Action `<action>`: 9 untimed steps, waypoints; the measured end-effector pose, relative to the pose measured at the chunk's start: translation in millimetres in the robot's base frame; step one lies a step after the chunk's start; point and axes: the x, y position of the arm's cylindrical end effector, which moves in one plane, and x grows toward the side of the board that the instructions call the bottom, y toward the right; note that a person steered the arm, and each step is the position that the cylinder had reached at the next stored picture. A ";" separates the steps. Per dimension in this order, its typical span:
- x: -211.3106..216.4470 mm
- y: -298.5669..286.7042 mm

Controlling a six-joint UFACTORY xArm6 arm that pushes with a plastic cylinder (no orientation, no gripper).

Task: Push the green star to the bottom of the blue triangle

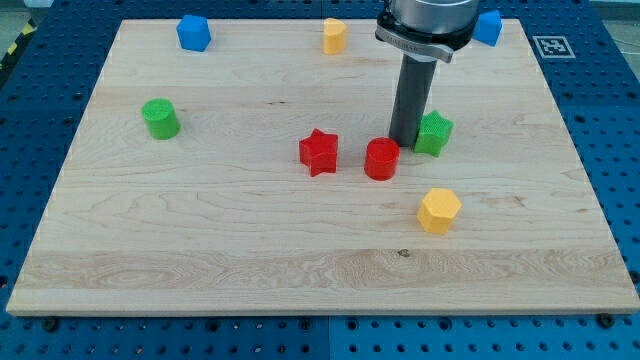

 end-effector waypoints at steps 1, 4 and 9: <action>3.0 6.9; 7.1 59.3; 39.1 107.9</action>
